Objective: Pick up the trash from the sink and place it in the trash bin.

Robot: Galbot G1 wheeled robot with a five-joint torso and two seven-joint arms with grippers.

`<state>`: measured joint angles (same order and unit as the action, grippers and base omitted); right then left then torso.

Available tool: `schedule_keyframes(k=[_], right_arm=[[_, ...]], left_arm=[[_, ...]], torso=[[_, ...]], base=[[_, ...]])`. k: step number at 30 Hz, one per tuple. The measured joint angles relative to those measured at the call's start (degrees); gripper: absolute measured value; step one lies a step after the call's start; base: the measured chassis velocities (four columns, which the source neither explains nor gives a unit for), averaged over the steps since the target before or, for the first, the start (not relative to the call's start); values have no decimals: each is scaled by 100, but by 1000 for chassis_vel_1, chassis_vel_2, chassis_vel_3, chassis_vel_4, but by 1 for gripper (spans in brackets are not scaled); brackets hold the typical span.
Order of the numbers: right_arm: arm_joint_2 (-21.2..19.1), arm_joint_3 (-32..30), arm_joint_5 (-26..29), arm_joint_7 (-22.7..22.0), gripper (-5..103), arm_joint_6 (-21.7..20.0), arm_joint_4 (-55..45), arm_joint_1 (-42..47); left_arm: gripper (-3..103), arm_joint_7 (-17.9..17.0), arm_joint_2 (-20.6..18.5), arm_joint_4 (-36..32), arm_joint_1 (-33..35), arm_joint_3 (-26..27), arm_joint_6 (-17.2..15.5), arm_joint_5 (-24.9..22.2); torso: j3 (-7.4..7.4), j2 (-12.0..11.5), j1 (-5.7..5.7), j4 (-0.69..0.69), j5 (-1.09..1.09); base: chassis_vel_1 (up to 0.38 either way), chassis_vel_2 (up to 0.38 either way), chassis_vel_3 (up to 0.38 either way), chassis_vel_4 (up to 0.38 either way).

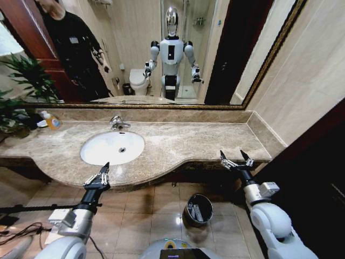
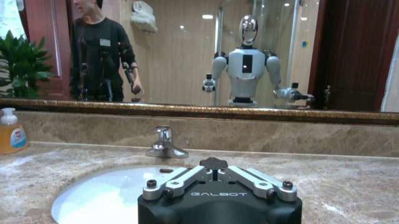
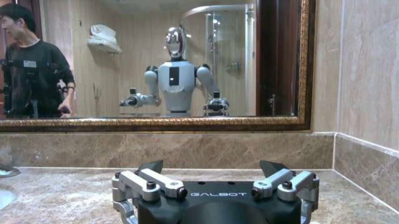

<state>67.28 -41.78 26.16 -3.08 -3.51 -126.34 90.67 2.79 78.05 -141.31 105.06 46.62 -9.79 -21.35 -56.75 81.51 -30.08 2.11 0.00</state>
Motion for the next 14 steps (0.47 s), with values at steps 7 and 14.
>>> schedule_keyframes(k=[7,14], right_arm=[[0,2,-3,-4,100,-2,-4,0],[0,5,-6,-8,100,-5,-7,0]], left_arm=[[0,0,0,0,0,0,0,0],[0,0,0,0,0,0,0,0]], torso=[[0,0,0,0,0],[0,0,0,0,0]], base=[[0,0,0,0],[0,0,0,0]])
